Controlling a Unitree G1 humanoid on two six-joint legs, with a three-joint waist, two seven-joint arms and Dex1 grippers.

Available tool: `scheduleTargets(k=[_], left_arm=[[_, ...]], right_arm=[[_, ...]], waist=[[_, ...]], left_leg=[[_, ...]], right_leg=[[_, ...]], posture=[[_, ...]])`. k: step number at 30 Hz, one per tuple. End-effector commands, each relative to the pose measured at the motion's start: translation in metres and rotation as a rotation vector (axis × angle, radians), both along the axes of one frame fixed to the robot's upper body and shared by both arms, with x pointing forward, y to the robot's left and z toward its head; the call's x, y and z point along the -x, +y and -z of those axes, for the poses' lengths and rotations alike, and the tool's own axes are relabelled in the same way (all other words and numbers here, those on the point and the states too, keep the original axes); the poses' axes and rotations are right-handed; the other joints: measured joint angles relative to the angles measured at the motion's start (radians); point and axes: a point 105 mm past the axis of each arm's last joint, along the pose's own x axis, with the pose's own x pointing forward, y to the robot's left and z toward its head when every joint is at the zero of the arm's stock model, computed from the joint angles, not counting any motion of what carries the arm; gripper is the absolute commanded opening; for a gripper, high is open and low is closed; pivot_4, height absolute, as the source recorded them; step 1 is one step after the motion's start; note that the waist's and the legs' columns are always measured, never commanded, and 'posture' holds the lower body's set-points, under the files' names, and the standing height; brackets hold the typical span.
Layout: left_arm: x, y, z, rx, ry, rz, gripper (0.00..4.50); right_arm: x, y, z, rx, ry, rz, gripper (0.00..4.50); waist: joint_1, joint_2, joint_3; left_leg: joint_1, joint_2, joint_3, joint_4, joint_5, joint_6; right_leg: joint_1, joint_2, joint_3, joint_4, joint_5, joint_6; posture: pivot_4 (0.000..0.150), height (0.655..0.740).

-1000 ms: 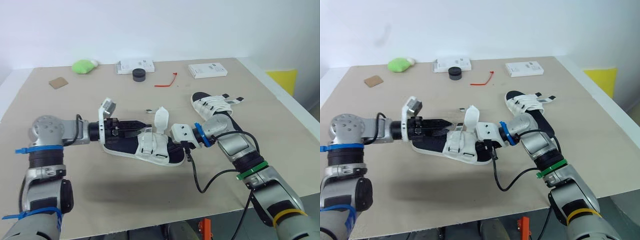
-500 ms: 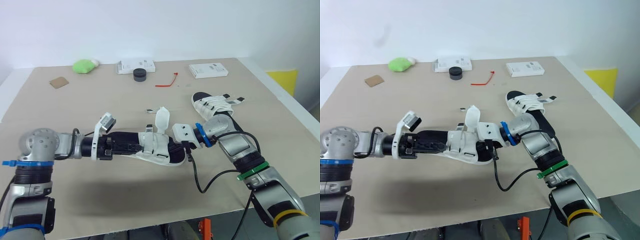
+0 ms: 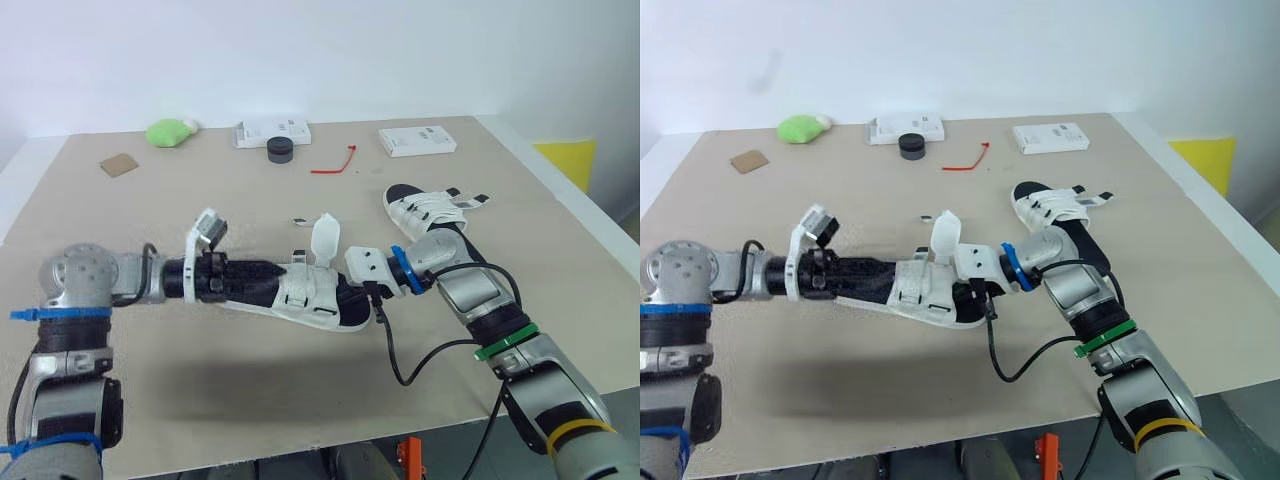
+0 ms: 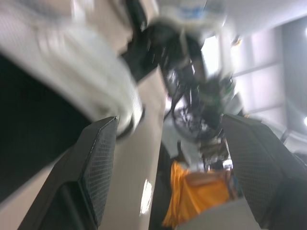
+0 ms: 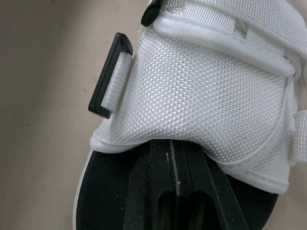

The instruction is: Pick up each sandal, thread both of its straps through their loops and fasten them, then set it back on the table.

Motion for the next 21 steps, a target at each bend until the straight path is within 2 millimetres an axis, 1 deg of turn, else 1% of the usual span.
scheduleTargets(k=[1, 5, 8, 11, 13, 15, 18, 21], left_arm=[[0.001, 0.008, 0.0, -0.047, -0.021, -0.007, 3.54], [0.007, 0.005, 0.018, -0.101, -0.006, 0.016, 3.54], [0.013, -0.003, 0.029, -0.11, -0.003, 0.052, 3.54], [0.014, -0.011, 0.036, -0.103, -0.001, 0.065, 3.54], [0.013, -0.019, 0.036, -0.077, -0.004, 0.069, 3.54], [0.015, -0.023, 0.03, -0.047, -0.008, 0.085, 3.54], [0.023, -0.022, 0.021, -0.025, -0.012, 0.121, 3.54], [0.03, -0.02, 0.018, -0.026, -0.006, 0.144, 3.54]], right_arm=[[0.0, -0.015, 0.03, 0.122, 0.058, 0.056, 0.0], [-0.001, -0.015, 0.028, 0.119, 0.055, 0.055, 0.0], [0.0, -0.015, 0.028, 0.12, 0.054, 0.055, 0.0], [0.0, -0.015, 0.028, 0.119, 0.052, 0.056, 0.0], [0.0, -0.015, 0.027, 0.119, 0.05, 0.057, 0.0], [0.0, -0.016, 0.027, 0.121, 0.049, 0.058, 0.0], [0.0, -0.018, 0.028, 0.124, 0.048, 0.061, 0.0], [-0.001, -0.019, 0.028, 0.127, 0.045, 0.064, 0.0]], waist=[[-0.001, 0.0, 0.0], [-0.001, 0.0, 0.0], [-0.001, 0.0, 0.0], [0.0, 0.0, 0.0], [0.0, 0.0, 0.0], [0.0, 0.0, 0.0], [-0.001, 0.0, 0.0], [-0.001, 0.0, 0.0]], left_leg=[[0.0, 0.0, 0.0, 0.0, 0.0, 0.0], [0.0, 0.0, 0.0, -0.001, 0.0, 0.0], [0.0, 0.0, 0.0, 0.0, 0.0, 0.0], [0.0, 0.0, 0.0, 0.0, 0.0, 0.0], [0.0, 0.0, 0.0, 0.0, 0.0, 0.0], [0.0, 0.0, 0.0, 0.0, 0.0, 0.0], [-0.001, 0.0, 0.0, 0.0, 0.0, 0.0], [-0.001, 0.0, 0.0, -0.001, 0.0, 0.0]], right_leg=[[0.0, 0.0, 0.0, 0.0, 0.0, 0.0], [0.0, 0.0, 0.0, 0.0, 0.0, 0.0], [0.0, 0.0, 0.0, 0.0, 0.0, 0.0], [0.0, 0.0, 0.0, 0.0, 0.0, -0.001], [0.0, 0.0, 0.0, 0.0, 0.0, -0.001], [0.0, 0.0, 0.0, 0.0, 0.0, -0.001], [0.0, 0.0, 0.0, 0.0, 0.0, -0.001], [0.0, 0.0, 0.0, 0.0, 0.0, -0.001]], posture=[[0.15, 0.74], [0.15, 0.74], [0.15, 0.74], [0.15, 0.74], [0.15, 0.74], [0.15, 0.74], [0.15, 0.74], [0.15, 0.74]])
